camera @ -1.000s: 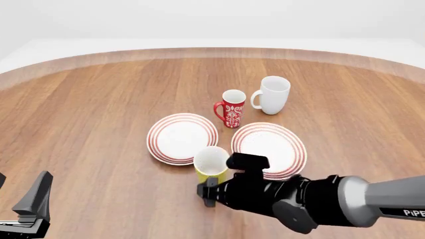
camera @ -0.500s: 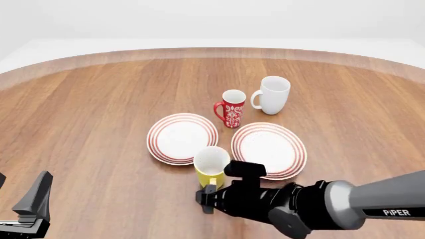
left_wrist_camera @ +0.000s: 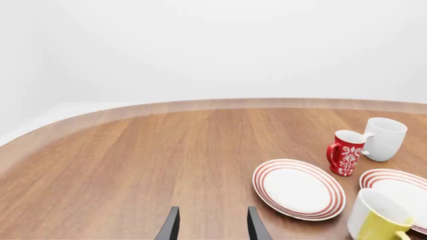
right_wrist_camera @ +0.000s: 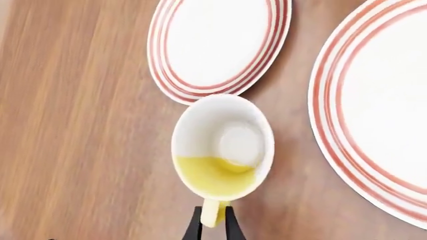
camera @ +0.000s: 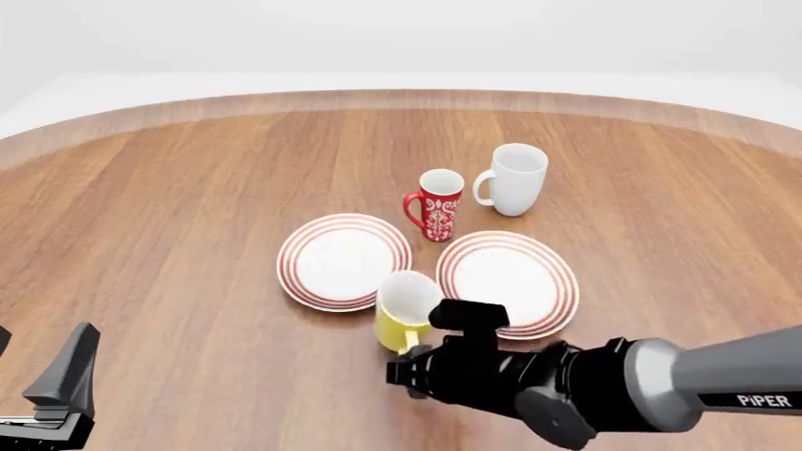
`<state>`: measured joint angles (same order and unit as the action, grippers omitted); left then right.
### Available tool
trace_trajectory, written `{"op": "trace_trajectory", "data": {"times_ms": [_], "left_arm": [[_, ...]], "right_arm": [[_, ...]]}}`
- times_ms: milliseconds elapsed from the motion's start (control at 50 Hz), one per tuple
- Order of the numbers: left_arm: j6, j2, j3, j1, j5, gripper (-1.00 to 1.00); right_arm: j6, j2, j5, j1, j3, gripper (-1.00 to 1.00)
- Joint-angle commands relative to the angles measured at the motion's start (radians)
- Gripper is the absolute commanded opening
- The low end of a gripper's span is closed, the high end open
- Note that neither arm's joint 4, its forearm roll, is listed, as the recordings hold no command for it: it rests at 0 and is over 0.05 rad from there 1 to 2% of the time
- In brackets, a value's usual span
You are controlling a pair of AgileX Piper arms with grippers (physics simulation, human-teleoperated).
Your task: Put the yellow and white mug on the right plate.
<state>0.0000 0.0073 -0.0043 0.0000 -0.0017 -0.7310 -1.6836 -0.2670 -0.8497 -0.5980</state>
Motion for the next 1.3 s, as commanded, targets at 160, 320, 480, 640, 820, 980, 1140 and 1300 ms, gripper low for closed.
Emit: {"op": "trace_trajectory", "data": {"times_ms": [160, 320, 480, 640, 820, 980, 1140, 1300], "left_arm": [[0.0, 0.0, 0.0, 0.0, 0.0, 1.0], [0.0, 0.0, 0.0, 0.0, 0.0, 1.0], [0.0, 0.0, 0.0, 0.0, 0.0, 1.0], [0.0, 0.0, 0.0, 0.0, 0.0, 1.0], [0.0, 0.0, 0.0, 0.0, 0.0, 1.0], [0.0, 0.0, 0.0, 0.0, 0.0, 1.0], [0.0, 0.0, 0.0, 0.0, 0.0, 1.0], [0.0, 0.0, 0.0, 0.0, 0.0, 1.0]], "right_arm": [[0.067, 0.106, 0.088, 0.067, -0.012, -1.0], [0.094, 0.153, 0.122, 0.091, -0.012, -1.0], [0.159, 0.25, 0.194, 0.151, -0.016, -1.0], [0.243, 0.317, 0.263, 0.216, -0.021, -1.0], [0.301, 0.323, 0.301, 0.261, -0.034, -1.0], [0.348, 0.32, 0.322, 0.283, -0.046, -1.0], [0.388, 0.313, 0.334, 0.308, -0.055, -1.0], [0.441, 0.326, 0.347, 0.353, -0.049, -1.0]]}}
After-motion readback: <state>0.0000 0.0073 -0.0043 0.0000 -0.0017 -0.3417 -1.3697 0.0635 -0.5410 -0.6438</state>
